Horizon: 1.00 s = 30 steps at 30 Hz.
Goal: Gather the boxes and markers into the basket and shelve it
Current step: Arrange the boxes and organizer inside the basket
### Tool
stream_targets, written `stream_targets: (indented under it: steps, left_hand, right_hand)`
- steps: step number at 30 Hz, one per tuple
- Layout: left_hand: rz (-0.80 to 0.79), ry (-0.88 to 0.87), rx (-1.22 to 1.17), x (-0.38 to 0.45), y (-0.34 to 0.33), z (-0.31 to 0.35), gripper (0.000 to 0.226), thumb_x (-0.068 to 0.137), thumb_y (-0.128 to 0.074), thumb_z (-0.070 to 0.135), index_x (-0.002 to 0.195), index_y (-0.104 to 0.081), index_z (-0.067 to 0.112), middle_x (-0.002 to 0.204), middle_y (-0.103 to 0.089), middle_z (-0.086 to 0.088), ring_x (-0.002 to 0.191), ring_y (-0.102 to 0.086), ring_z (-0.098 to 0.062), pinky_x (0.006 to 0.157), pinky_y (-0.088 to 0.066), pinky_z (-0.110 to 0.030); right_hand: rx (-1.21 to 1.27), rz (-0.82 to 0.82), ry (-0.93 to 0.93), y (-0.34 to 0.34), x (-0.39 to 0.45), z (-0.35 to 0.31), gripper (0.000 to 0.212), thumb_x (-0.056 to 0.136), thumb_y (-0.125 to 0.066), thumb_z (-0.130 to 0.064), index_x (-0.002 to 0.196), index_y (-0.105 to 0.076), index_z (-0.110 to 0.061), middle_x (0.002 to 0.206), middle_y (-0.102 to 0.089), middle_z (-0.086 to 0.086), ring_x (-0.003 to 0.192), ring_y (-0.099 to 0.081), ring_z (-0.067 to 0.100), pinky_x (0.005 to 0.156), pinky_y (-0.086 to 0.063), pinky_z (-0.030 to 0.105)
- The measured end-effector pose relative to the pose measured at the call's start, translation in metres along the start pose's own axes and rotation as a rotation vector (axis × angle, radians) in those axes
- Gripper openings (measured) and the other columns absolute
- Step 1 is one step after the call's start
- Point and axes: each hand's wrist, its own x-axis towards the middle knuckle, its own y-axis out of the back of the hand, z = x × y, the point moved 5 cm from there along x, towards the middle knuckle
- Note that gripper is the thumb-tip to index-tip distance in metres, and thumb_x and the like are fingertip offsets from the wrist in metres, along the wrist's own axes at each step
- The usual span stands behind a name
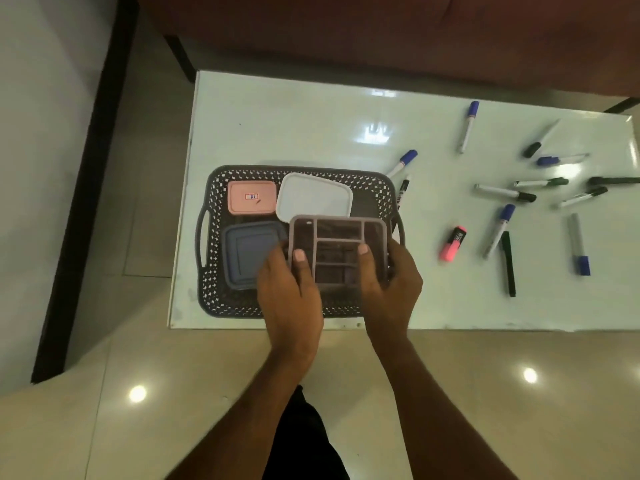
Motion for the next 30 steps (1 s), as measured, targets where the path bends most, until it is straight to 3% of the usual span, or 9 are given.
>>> stream_targets:
  steps: [4, 7, 10, 13, 17, 20, 24, 27, 30]
  left_hand:
    - [-0.079, 0.032, 0.097, -0.018, -0.009, -0.020, 0.049, 0.102, -0.026, 0.057, 0.124, -0.055, 0.025, 0.110, -0.064, 0.004, 0.104, -0.065, -0.016, 0.084, -0.061, -0.042]
    - [-0.109, 0.024, 0.182, -0.018, -0.015, -0.031, 0.041, 0.107, -0.033, 0.045, 0.121, -0.058, 0.017, 0.108, -0.064, -0.002, 0.101, -0.064, -0.020, 0.084, -0.058, -0.041]
    - [-0.106, 0.029, 0.276, -0.017, -0.017, -0.037, 0.033, 0.108, -0.041, 0.032, 0.124, -0.059, 0.009, 0.114, -0.061, -0.008, 0.103, -0.060, -0.022, 0.082, -0.048, -0.030]
    - [-0.094, 0.030, 0.298, -0.016, -0.016, -0.036, 0.032, 0.107, -0.045, 0.030, 0.129, -0.057, 0.010, 0.120, -0.060, -0.008, 0.108, -0.060, -0.021, 0.085, -0.048, -0.027]
    - [0.016, -0.001, 0.264, -0.007, -0.008, -0.026, 0.031, 0.106, -0.045, 0.034, 0.126, -0.056, 0.012, 0.119, -0.058, -0.005, 0.110, -0.057, -0.018, 0.092, -0.055, -0.036]
    - [0.084, -0.049, 0.206, 0.019, -0.004, -0.006, 0.036, 0.106, -0.050, 0.028, 0.135, -0.053, 0.008, 0.125, -0.059, -0.007, 0.117, -0.056, -0.019, 0.097, -0.050, -0.031]
    - [0.014, -0.026, 0.168, 0.070, -0.019, 0.014, 0.044, 0.106, -0.051, 0.023, 0.146, -0.047, 0.006, 0.139, -0.058, -0.011, 0.129, -0.055, -0.024, 0.097, -0.039, -0.023]
    - [-0.057, -0.020, 0.213, 0.093, -0.031, 0.014, 0.040, 0.105, -0.050, 0.021, 0.140, -0.053, 0.001, 0.136, -0.060, -0.016, 0.128, -0.055, -0.030, 0.099, -0.042, -0.031]
    - [-0.032, -0.003, 0.234, 0.098, -0.033, 0.008, 0.039, 0.104, -0.051, 0.019, 0.138, -0.056, 0.001, 0.134, -0.061, -0.016, 0.125, -0.056, -0.030, 0.101, -0.043, -0.035]
  right_hand:
    - [-0.104, -0.054, -0.062, 0.003, -0.013, 0.027, 0.030, 0.096, -0.060, -0.047, 0.111, -0.070, -0.023, 0.096, -0.072, -0.007, 0.086, -0.070, 0.006, 0.074, -0.064, 0.034]
    - [-0.186, -0.163, -0.057, 0.000, -0.010, 0.033, 0.028, 0.099, -0.058, -0.048, 0.111, -0.069, -0.026, 0.094, -0.073, -0.009, 0.083, -0.071, 0.008, 0.075, -0.064, 0.033]
    - [-0.233, -0.238, -0.042, -0.005, -0.006, 0.033, 0.029, 0.100, -0.059, -0.045, 0.115, -0.069, -0.022, 0.094, -0.071, -0.010, 0.081, -0.067, 0.006, 0.072, -0.057, 0.013]
    - [-0.239, -0.273, -0.042, -0.007, -0.007, 0.032, 0.032, 0.100, -0.059, -0.046, 0.118, -0.068, -0.020, 0.100, -0.073, -0.007, 0.082, -0.065, 0.004, 0.061, -0.043, -0.004]
    - [-0.296, -0.197, 0.029, -0.001, 0.000, 0.020, 0.036, 0.101, -0.052, -0.051, 0.113, -0.067, -0.021, 0.100, -0.073, -0.006, 0.084, -0.067, 0.007, 0.069, -0.042, 0.001]
    - [-0.311, -0.154, 0.102, -0.008, 0.026, 0.000, 0.025, 0.101, -0.056, -0.032, 0.116, -0.067, -0.016, 0.105, -0.072, 0.000, 0.091, -0.066, 0.014, 0.075, -0.042, 0.009]
    - [-0.332, -0.272, 0.150, -0.039, 0.061, -0.023, 0.027, 0.094, -0.063, -0.011, 0.121, -0.066, -0.008, 0.107, -0.070, 0.009, 0.089, -0.066, 0.018, 0.071, -0.041, 0.014]
    - [-0.338, -0.372, 0.112, -0.060, 0.074, -0.026, 0.032, 0.095, -0.062, -0.005, 0.127, -0.065, -0.002, 0.118, -0.070, 0.014, 0.105, -0.068, 0.026, 0.082, -0.042, 0.018]
    - [-0.355, -0.379, 0.108, -0.067, 0.080, -0.026, 0.035, 0.096, -0.061, -0.002, 0.132, -0.063, -0.001, 0.125, -0.069, 0.015, 0.114, -0.066, 0.027, 0.090, -0.038, 0.016]
